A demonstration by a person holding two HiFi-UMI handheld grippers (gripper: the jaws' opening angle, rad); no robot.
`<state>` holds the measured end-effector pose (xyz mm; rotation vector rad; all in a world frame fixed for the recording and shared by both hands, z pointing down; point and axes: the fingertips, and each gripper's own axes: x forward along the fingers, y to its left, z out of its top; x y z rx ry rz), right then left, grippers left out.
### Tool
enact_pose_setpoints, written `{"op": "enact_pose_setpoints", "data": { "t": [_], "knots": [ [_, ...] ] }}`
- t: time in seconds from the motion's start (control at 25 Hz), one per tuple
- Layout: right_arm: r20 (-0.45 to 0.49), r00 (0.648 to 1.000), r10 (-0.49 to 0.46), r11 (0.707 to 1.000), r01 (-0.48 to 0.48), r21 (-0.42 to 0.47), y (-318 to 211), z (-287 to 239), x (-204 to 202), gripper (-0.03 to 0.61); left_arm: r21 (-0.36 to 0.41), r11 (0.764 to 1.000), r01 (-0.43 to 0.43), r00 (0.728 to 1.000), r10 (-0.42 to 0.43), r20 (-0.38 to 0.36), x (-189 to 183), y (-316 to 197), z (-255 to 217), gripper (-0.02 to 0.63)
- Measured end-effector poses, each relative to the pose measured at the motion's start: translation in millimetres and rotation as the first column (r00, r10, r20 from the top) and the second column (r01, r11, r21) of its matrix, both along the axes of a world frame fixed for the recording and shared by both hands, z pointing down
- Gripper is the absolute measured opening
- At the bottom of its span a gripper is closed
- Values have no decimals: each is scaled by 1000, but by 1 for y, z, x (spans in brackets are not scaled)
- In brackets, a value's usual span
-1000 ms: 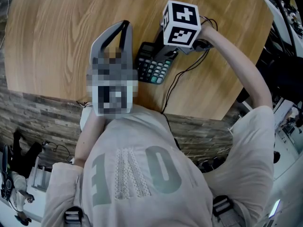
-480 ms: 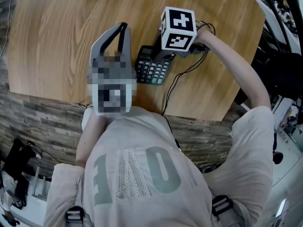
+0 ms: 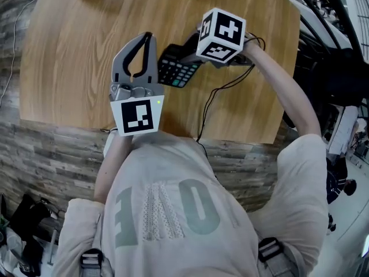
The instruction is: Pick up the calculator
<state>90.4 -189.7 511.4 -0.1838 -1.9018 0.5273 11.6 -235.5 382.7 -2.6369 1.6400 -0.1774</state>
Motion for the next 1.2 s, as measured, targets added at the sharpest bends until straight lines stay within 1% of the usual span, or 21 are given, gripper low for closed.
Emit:
{"op": "enact_pose_setpoints", "data": {
  "t": [0.04,0.08,0.12,0.16,0.2,0.28,0.36,0.44,0.52,0.56,0.6,0.68,0.72,0.8,0.88,0.92,0.96,1.0,1.08,1.12,1.2],
  "knots": [
    [21,998,62,997,-63,54,-9,-9,-1,97,25,1000,-10,1000,10,14,3,2,-7,8],
    [49,991,128,985,-133,110,-18,-20,-1,97,53,998,-25,999,23,30,6,5,-14,8],
    [84,977,195,965,-206,165,-27,-31,-1,97,79,996,-39,999,36,40,10,8,-21,8],
    [123,958,260,936,-281,212,-35,-42,-1,97,99,994,-51,998,47,42,14,12,-28,8],
    [164,932,324,900,-357,250,-42,-53,0,97,113,992,-60,998,56,36,17,16,-35,8],
    [248,866,434,818,-494,293,-53,-75,4,97,136,988,-72,997,69,25,21,24,-49,8],
    [340,783,521,725,-616,307,-59,-97,8,97,161,984,-82,997,80,14,23,29,-63,8],
    [448,673,589,613,-733,295,-67,-120,13,97,181,980,-87,996,89,-1,25,29,-75,8],
    [557,543,629,487,-833,263,-72,-145,19,97,198,976,-93,995,95,-2,27,26,-87,8],
    [611,472,636,416,-876,244,-73,-159,24,97,209,973,-97,995,99,2,29,23,-94,8],
    [664,395,634,337,-915,222,-73,-174,30,97,225,969,-103,995,104,4,31,20,-103,8],
    [761,246,600,174,-969,176,-66,-204,48,97,262,959,-108,993,115,-12,36,17,-123,8],
    [796,185,576,98,-983,158,-57,-215,58,97,270,957,-104,993,116,-31,39,19,-133,8],
    [842,90,531,-45,-990,134,-29,-230,76,97,263,961,-89,990,114,-80,42,30,-146,8],
    [871,12,491,-183,-976,117,-2,-237,90,97,253,964,-86,987,118,-113,44,43,-153,8],
    [882,-19,471,-242,-964,108,9,-239,94,97,255,963,-93,985,126,-117,46,48,-155,8],
    [892,-43,451,-288,-952,100,19,-240,97,97,258,961,-103,984,136,-114,48,53,-156,8],
    [901,-61,430,-324,-942,91,29,-240,98,97,261,959,-115,983,147,-108,50,58,-156,8],
    [919,-80,387,-376,-923,78,51,-241,100,97,259,956,-137,981,166,-97,54,69,-152,8],
    [928,-76,365,-395,-915,80,62,-242,100,97,257,956,-144,980,173,-93,55,74,-151,8],
    [939,-47,341,-428,-897,111,79,-242,101,97,255,955,-151,979,180,-96,55,80,-149,8]
  ]
}}
